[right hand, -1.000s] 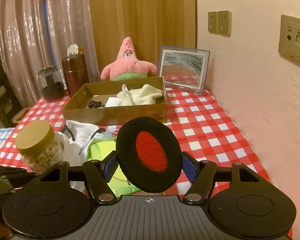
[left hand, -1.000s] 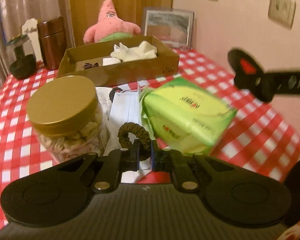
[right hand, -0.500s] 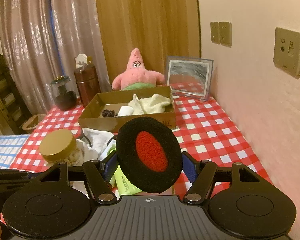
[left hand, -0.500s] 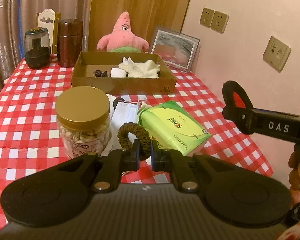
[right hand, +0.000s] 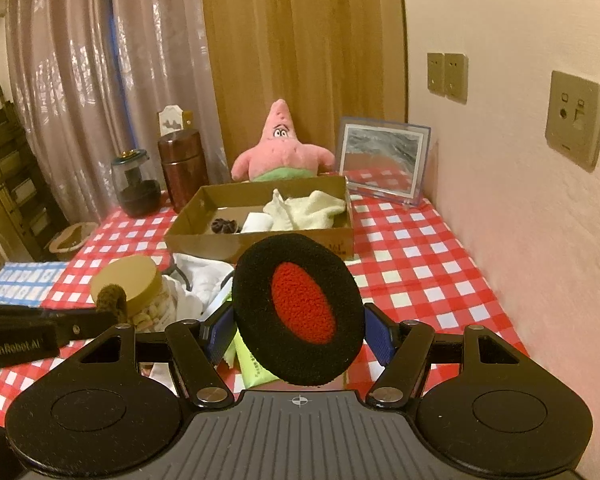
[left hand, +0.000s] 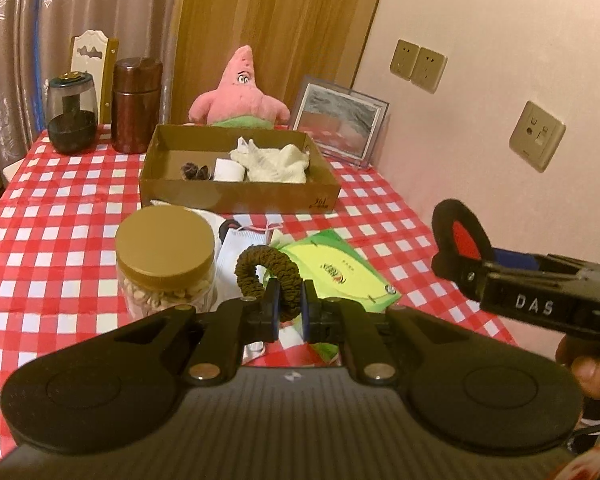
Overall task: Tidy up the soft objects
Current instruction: 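Carry the hair tie and foam pad into the box and open both tools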
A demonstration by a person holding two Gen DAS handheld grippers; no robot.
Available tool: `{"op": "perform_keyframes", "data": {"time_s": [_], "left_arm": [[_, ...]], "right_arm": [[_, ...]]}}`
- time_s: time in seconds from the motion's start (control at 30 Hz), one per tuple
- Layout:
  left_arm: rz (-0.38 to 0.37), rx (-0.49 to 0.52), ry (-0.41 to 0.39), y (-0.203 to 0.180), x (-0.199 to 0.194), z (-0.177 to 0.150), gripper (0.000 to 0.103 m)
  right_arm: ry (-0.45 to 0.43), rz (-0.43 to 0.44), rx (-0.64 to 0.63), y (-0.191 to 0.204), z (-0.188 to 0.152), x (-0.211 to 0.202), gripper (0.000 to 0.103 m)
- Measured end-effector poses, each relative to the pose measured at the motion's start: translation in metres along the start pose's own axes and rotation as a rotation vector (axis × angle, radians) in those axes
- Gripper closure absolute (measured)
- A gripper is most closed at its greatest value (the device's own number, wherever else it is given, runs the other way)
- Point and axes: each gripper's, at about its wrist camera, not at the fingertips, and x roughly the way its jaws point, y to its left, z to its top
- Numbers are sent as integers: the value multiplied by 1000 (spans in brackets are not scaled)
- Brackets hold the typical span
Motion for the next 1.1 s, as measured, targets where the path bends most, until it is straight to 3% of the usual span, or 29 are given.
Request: {"op": "perform_keyframes", "data": {"time_s": [0.2,0.47,0.87,1.1], "left_arm": [[-19,34,2,5,10,23,94],[-42,78,0,22,39,75,94],[-21,113,46,72,119,154,94],[3,100,77,108,172,181,94]], "right_arm": [[11,14,-22,-3,10,13,36],[14,39,-26,-14,48,50,36],[73,95,9,-32,121,143,36],[114,102,18,-34,144,204,36]]}}
